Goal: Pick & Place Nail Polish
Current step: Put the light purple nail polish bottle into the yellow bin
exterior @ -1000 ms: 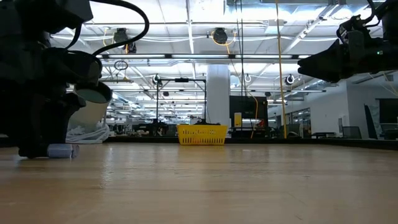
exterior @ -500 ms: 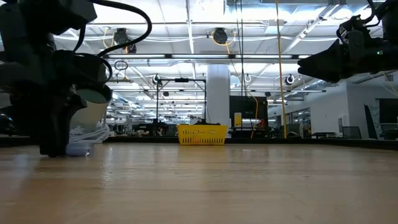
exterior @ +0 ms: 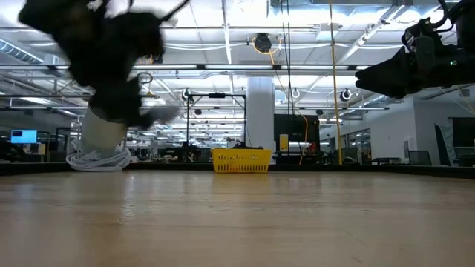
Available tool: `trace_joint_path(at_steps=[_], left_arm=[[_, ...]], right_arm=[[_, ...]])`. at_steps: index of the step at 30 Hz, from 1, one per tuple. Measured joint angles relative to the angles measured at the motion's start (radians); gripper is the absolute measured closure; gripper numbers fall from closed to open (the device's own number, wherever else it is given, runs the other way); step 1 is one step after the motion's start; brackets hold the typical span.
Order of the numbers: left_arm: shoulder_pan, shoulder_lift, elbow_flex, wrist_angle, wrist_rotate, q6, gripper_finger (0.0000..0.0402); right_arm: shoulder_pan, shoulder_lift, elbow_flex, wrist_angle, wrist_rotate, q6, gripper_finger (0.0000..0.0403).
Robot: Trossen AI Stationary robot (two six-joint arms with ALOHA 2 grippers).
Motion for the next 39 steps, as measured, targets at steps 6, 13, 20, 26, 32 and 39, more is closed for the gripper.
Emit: trace_joint_path(at_steps=[6,13,20,26,32,39], left_arm=[[0.054,-0.055,0.054,0.283,0.042,0.059,0.036],[0.052,-0.054,0.064,0.795,0.341,0.218,0.0363],[-0.001,-0.055,0.064,1.113,0.546,0.247,0.0363],[-0.058,-0.055,0.064,1.128,0.511,0.32,0.0364],[-0.086,-0.055,0.064,1.122,0.511,0.397,0.0364],[-0.088,-0.055,0.064,1.099,0.477,0.427,0.0364]], right_arm=[[0.0,0.0,0.0,0.005,0.001,0.0,0.0135],[0.0,0.0,0.0,0.006,0.0,0.0,0.0135],[0.0,0.001,0.0,0.001,0.0,0.0,0.0135],[0.0,0.0,0.0,0.001,0.0,0.0,0.0135],[0.0,0.0,0.0,0.0,0.0,0.0,0.0135],[0.0,0.001,0.0,0.0,0.0,0.0,0.0135]])
